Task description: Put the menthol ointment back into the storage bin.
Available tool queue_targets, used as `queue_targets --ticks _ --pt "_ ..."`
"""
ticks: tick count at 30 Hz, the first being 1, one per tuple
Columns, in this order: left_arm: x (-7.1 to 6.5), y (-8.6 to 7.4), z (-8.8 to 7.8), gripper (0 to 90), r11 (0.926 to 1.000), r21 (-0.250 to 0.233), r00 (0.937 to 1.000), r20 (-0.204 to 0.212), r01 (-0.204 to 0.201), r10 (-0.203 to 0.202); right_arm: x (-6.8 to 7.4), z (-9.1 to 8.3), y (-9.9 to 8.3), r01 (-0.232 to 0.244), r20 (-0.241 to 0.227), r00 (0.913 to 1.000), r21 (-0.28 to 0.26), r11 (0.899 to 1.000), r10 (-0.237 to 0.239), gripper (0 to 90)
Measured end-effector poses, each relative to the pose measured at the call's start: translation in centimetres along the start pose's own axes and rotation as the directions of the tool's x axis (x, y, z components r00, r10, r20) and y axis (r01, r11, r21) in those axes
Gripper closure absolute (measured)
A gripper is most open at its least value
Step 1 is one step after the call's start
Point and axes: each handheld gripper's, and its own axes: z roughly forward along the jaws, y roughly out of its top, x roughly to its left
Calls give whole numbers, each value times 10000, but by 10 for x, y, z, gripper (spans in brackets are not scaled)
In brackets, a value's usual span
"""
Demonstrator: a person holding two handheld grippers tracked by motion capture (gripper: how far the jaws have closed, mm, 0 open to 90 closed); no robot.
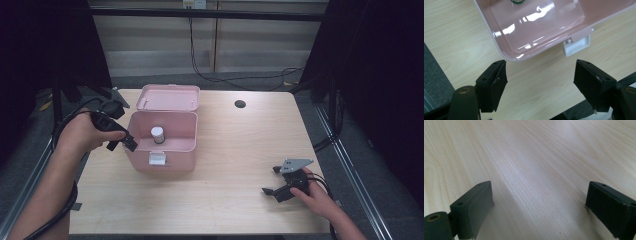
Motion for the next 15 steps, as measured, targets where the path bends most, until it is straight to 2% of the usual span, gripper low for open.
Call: queue_targets --ticks 5,15 --pt "-1 -11 6 262 9996 -177 9998 70 -207 208 0 0 0 -2 -3 10000 2 10000 2 67" --pt "0 -36 30 262 9985 -345 9988 236 -426 435 0 0 0 -9 -8 10000 25 10000 9 67"
